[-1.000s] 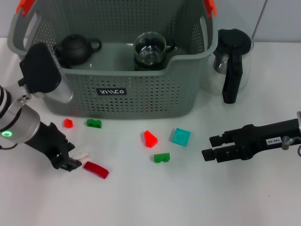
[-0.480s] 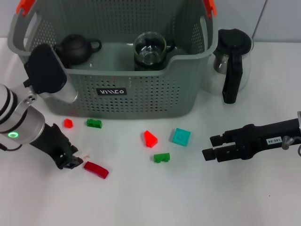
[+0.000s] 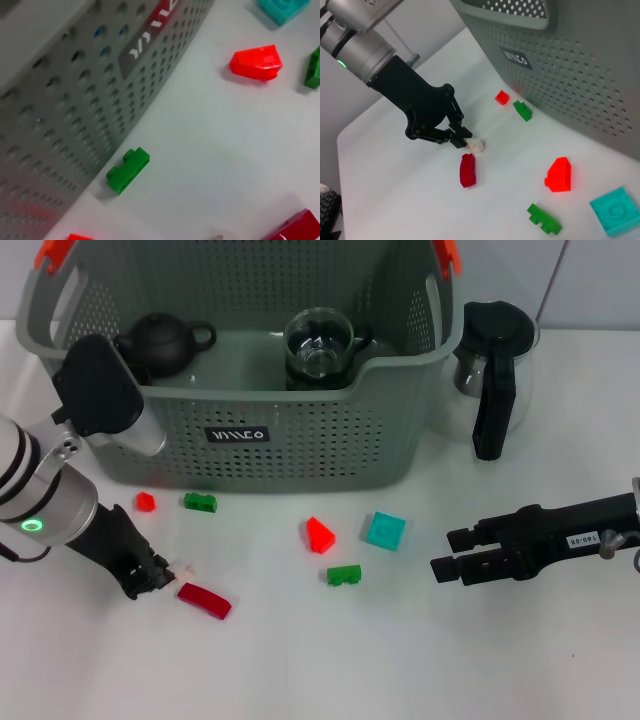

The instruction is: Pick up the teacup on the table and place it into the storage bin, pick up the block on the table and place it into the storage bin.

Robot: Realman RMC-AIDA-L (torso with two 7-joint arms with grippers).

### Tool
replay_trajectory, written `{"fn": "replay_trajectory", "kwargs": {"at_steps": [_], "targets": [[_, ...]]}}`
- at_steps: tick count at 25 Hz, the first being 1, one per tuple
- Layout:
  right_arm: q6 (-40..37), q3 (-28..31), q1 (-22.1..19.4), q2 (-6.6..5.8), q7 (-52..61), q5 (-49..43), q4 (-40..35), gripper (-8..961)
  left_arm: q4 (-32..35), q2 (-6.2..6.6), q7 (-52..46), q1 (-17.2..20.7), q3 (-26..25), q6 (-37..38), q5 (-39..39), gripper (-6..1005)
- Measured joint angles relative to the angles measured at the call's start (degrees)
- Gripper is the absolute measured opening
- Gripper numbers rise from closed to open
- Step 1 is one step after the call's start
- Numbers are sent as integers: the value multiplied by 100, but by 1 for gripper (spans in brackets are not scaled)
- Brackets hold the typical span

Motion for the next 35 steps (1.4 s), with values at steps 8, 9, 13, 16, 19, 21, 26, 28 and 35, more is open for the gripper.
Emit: {"fn": "replay_trajectory", "kwargs": {"at_steps": [8, 9, 13, 16, 19, 21, 26, 28, 35], "targets": [[-6, 1, -7, 0, 0, 12, 0, 712, 592, 19, 171, -51, -479, 724, -130, 95], [-7, 2, -1, 0, 0, 12, 0, 712, 761, 40, 280, -115, -752, 993, -211, 95], [-16, 0, 8, 8, 0, 14, -2, 712, 1017, 293, 641, -474, -1867, 2159, -866, 94], [-19, 5, 11, 15, -2, 14, -2, 712, 884, 645, 733, -755, -2617, 2859, -1690, 94], [-35, 6, 12, 17, -7, 13, -1, 712, 525, 955, 718, -941, -3017, 3061, -2695, 95], [-51, 5, 13, 15, -7, 13, 0, 712, 245, 1077, 689, -1103, -3176, 3017, -3237, 98], [-63, 2, 20, 19, -4, 13, 0, 712, -42, 1100, 398, -1525, -3172, 1956, -3507, 105], [-71, 1, 20, 18, -3, 12, -1, 712, -121, 1096, 200, -1626, -2912, 1323, -3458, 108], [-104, 7, 42, 27, 10, 12, -34, 712, -1143, 1075, -468, -2143, -1480, -1225, -2552, 118]]}}
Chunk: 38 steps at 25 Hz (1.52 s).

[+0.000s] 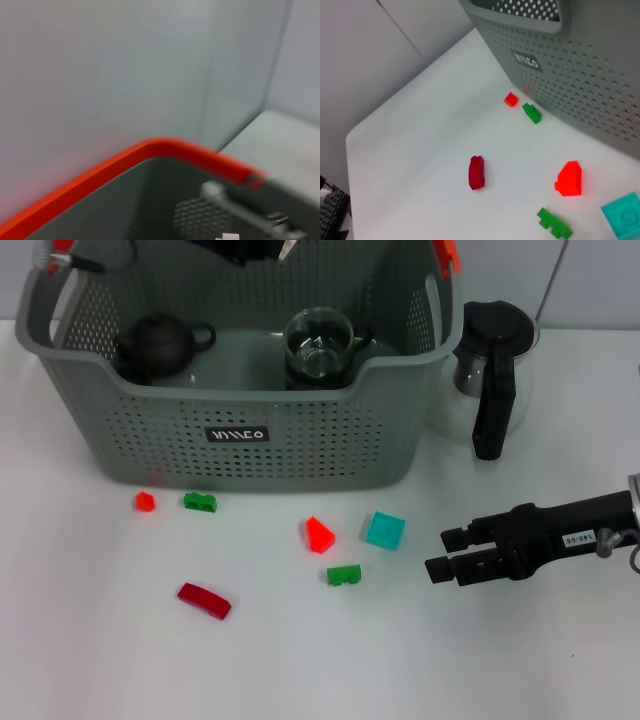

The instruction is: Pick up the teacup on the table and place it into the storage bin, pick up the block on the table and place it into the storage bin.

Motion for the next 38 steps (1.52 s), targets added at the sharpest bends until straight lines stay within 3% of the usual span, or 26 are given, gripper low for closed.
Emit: {"fn": "replay_trajectory", "kwargs": {"at_steps": [4, 7, 12, 18, 21, 23, 26, 30, 33, 38], "targets": [[-17, 2, 21, 0, 7, 0, -8, 712, -595, -136, -269, -298, 465, -953, 914, 124], [-37, 3, 43, -1, 7, 0, -10, 712, -986, -210, -486, -503, 535, -1350, 1553, 128], [-45, 3, 68, -1, 7, 8, -18, 712, -1440, -204, -872, -790, 541, -1494, 2262, 135], [-74, 3, 87, -1, -24, 17, -19, 712, -1405, -221, -908, -803, 509, -1376, 2310, 144], [-90, 3, 91, -1, -24, 19, -19, 712, -1169, -237, -910, -754, 291, -1117, 2136, 374], [-101, 3, 89, -1, -17, 20, -19, 712, -739, -280, -888, -608, 13, -725, 1831, 446], [-124, 3, 81, -7, -3, 20, -19, 712, 443, -347, -749, -146, -529, 330, 836, 553], [-142, 3, 77, -16, -14, 21, -19, 712, 1432, -259, -699, 507, -972, 1677, -505, 596], [-164, 3, 84, -4, -54, 19, -19, 712, 1787, -256, -533, 941, -1461, 2521, -922, 600], [-622, 3, 97, 12, -418, 47, -21, 712, 1861, -272, -74, 1487, -2297, 3555, -927, 599]]}}
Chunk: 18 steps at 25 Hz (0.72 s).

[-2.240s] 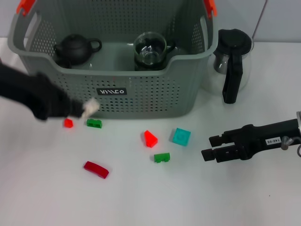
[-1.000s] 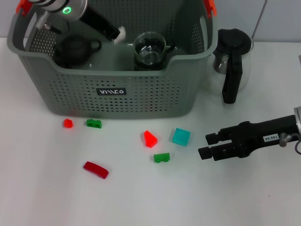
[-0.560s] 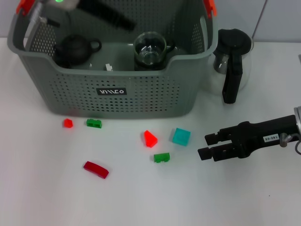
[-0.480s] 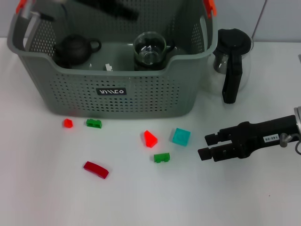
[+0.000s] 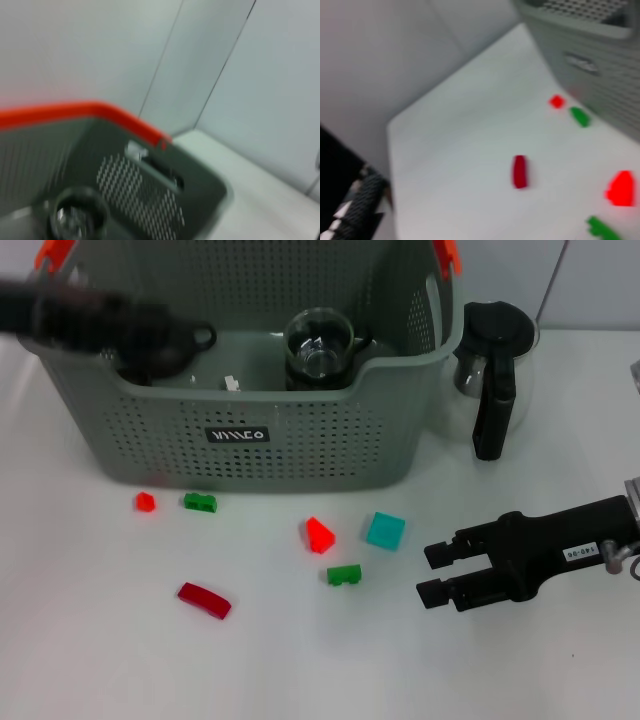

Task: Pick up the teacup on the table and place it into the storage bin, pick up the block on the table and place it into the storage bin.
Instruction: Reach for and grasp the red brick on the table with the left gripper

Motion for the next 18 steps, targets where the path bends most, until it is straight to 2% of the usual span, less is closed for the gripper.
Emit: {"fn": "replay_trajectory", "kwargs": {"at_steps": [3, 5, 11, 14, 18], "targets": [[-254, 2, -36, -8, -100, 114, -83, 712, 154, -13, 211, 272, -23, 343, 207, 599], [-320, 18, -82, -21, -91, 194, -163, 712, 442, -105, 419, 457, 146, 559, 513, 599], [-347, 104, -111, -65, -84, 259, -218, 712, 803, -467, 1002, 828, 1306, 585, 1289, 598], [-310, 107, -111, -66, -83, 260, -218, 712, 630, -576, 1080, 845, 1739, 330, 1572, 598], [-285, 111, -106, -66, -81, 261, -218, 712, 388, -643, 1138, 839, 2215, -39, 1846, 600]]}}
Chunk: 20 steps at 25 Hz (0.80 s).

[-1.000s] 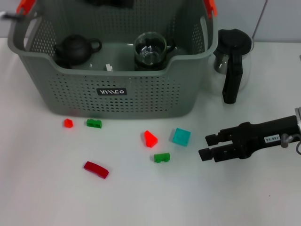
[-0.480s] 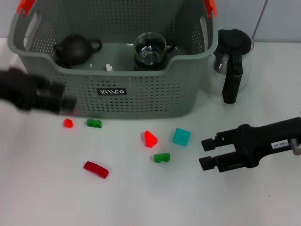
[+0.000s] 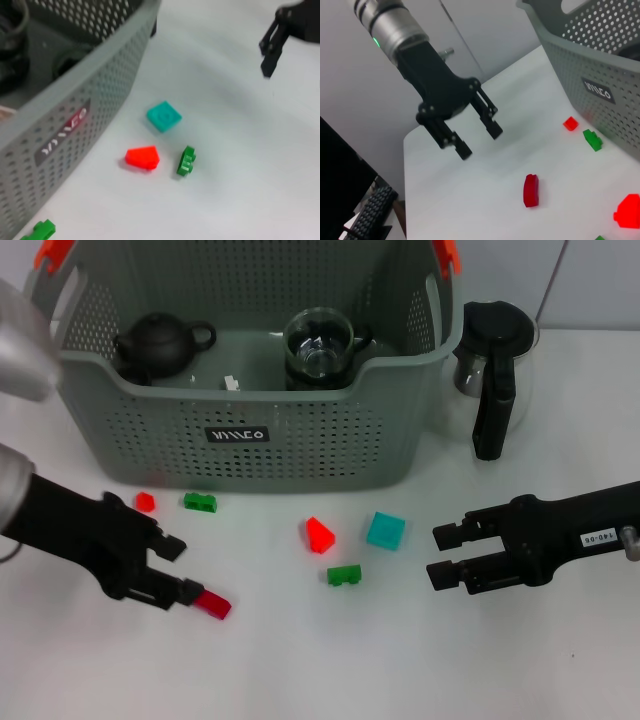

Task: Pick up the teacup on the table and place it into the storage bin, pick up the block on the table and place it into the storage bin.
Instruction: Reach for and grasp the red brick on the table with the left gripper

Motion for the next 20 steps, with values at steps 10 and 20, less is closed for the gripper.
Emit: {"fn": "replay_trajectory", "kwargs": {"at_steps": [10, 20], "targets": [[136, 6, -9, 0, 39, -12, 58, 712, -193, -162, 707, 33, 1029, -1117, 588, 597], [210, 3, -21, 1, 164, -13, 62, 712, -479, -191, 723, -90, 1751, -1594, 1170, 591]]}}
